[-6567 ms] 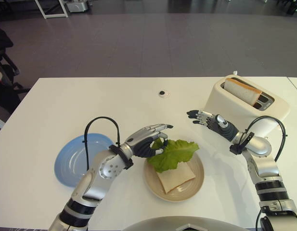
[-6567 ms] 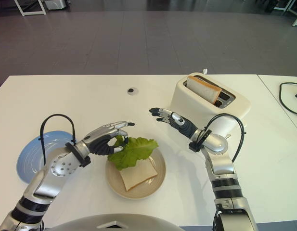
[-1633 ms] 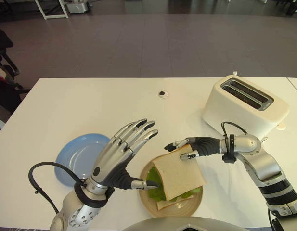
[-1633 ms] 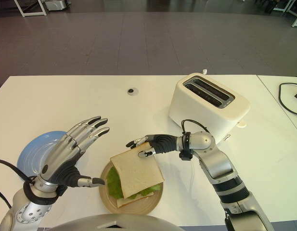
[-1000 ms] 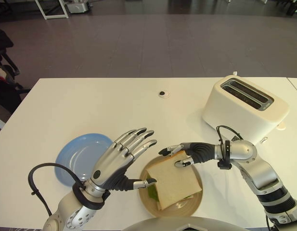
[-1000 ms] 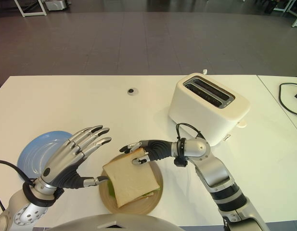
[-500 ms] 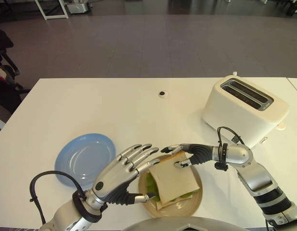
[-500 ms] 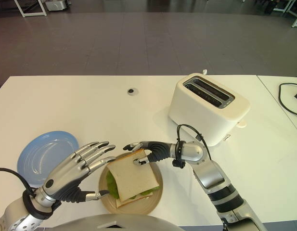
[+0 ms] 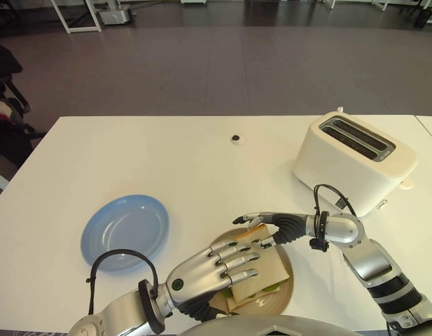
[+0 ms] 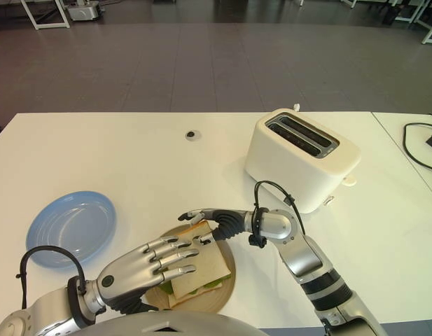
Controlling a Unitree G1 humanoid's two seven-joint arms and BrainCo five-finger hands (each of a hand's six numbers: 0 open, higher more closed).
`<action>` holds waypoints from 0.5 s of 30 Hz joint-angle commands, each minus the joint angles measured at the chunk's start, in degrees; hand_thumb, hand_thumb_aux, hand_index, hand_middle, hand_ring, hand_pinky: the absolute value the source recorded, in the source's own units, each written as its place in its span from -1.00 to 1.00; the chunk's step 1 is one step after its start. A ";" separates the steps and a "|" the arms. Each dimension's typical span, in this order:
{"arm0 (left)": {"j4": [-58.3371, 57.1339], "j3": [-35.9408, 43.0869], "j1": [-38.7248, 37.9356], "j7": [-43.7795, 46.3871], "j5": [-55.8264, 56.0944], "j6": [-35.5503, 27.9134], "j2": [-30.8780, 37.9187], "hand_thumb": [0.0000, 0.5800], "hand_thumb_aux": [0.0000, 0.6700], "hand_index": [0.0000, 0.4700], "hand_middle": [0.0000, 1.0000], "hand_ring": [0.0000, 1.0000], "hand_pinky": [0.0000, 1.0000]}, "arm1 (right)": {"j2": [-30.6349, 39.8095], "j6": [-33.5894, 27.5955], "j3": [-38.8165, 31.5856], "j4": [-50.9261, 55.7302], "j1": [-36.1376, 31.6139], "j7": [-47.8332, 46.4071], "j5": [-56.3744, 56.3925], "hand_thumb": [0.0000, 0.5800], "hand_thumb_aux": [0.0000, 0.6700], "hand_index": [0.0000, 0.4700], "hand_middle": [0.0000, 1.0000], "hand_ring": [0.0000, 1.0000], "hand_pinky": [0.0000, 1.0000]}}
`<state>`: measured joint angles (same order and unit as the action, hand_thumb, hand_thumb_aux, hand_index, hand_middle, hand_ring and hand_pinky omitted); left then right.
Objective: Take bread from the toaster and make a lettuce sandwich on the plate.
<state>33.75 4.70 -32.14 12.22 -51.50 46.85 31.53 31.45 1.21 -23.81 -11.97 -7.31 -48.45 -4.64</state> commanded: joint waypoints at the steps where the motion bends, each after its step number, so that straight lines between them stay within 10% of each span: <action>1: -1.43 3.36 -0.93 3.52 1.53 0.11 2.90 -0.01 -0.42 -0.42 -1.00 -1.00 -1.00 | -0.68 1.04 -0.62 1.44 -1.72 0.44 -1.79 1.00 1.00 1.00 -1.00 -1.00 -1.00; 6: -5.07 5.88 -1.70 5.75 1.94 -1.57 4.96 -0.12 -0.50 -0.50 -1.00 -1.00 -1.00 | -1.31 1.48 -0.68 2.03 -2.18 0.85 -2.46 1.00 1.00 1.00 -1.00 -1.00 -1.00; 7: -5.50 6.50 -1.90 6.37 2.42 -2.04 5.46 -0.09 -0.47 -0.47 -1.00 -1.00 -1.00 | -1.48 1.65 -0.52 2.32 -2.34 1.09 -2.74 0.97 0.74 0.74 -1.00 -1.00 -1.00; 8: -6.18 7.40 -2.04 7.13 3.04 -2.66 6.06 -0.12 -0.50 -0.50 -1.00 -1.00 -1.00 | -1.67 1.97 -0.37 2.57 -2.47 1.50 -3.12 0.53 0.03 0.03 -1.00 -1.00 -1.00; 9: -6.85 8.26 -2.08 7.73 3.45 -3.18 6.57 -0.13 -0.51 -0.51 -1.00 -1.00 -1.00 | -1.88 2.34 -0.24 2.71 -2.55 1.92 -3.53 -1.00 -1.00 -1.00 -1.00 -1.00 -1.00; 15: -8.63 11.75 -2.61 9.83 1.99 -6.26 9.48 -0.15 -0.51 -0.51 -1.00 -1.00 -1.00 | -4.02 3.25 2.32 5.61 -5.64 6.22 -5.37 -1.00 -1.00 -1.00 -1.00 -1.00 -1.00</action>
<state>28.00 11.51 -31.40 15.53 -44.85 39.11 37.12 28.73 3.42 -24.16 -7.23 -9.21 -45.22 -9.73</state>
